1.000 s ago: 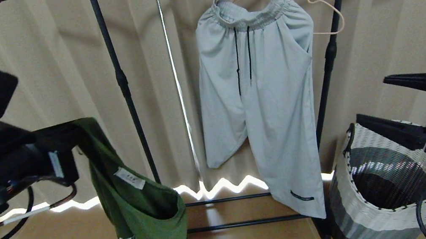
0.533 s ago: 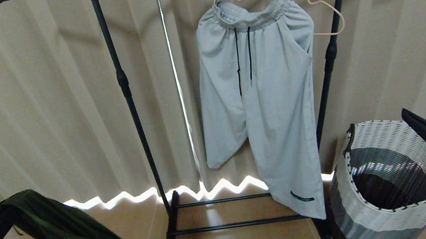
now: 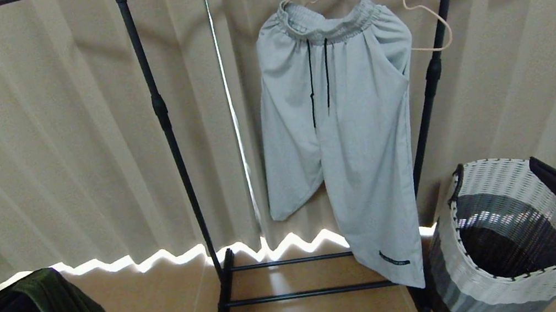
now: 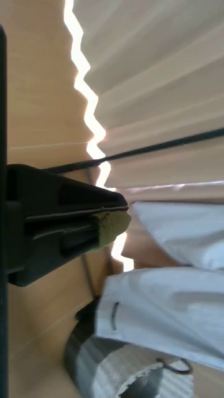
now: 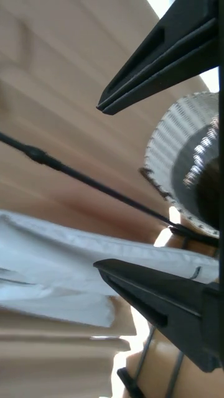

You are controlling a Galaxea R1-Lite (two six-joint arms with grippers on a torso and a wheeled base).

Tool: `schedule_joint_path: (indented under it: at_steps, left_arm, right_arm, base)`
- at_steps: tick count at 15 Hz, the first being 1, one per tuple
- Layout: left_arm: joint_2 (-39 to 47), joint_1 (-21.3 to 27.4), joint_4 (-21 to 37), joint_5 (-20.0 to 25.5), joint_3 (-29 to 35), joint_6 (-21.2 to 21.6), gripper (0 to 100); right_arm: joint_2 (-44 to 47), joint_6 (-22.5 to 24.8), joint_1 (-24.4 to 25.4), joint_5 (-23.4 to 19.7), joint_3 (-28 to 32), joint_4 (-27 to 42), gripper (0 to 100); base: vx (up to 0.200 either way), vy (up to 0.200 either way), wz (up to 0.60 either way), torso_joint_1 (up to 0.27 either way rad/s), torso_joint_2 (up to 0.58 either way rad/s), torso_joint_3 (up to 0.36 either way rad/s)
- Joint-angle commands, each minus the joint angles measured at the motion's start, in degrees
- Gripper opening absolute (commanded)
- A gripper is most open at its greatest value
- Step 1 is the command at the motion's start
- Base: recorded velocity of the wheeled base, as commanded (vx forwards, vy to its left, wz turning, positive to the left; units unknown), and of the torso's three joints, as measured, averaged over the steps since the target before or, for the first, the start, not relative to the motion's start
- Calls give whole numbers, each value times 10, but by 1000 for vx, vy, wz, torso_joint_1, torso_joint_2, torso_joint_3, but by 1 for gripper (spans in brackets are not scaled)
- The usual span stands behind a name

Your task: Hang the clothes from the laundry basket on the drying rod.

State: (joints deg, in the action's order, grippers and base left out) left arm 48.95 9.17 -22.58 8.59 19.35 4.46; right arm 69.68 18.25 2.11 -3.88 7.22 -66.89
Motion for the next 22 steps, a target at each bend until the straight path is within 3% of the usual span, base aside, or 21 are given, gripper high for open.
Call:
schedule_joint_path:
  at_steps: [1, 4, 16, 19, 22]
  left_arm:
    - [1, 13, -7, 2, -4, 0, 0]
    - [4, 63, -23, 2, -5, -1, 0]
    - [0, 64, -34, 2, -14, 25, 0]
    - [1, 64, -50, 2, -21, 34, 0]
    - [-1, 63, -50, 2, -27, 38, 0]
  right_arm:
    - [0, -1, -6, -1, 0, 0, 100]
    - [8, -8, -11, -2, 0, 2, 100]
    - [28, -22, -11, -4, -3, 0, 100]
    - [29, -22, -11, -4, -4, 1, 100]
    - [29, -22, -11, -4, -5, 1, 100]
  base:
    - [0, 0, 0, 51, -476, -339]
    - [0, 0, 0, 85, -476, -344]
    - [0, 0, 0, 157, -480, -322]
    - [0, 0, 0, 79, -201, -126]
    - [0, -200, 0, 17, -38, -20]
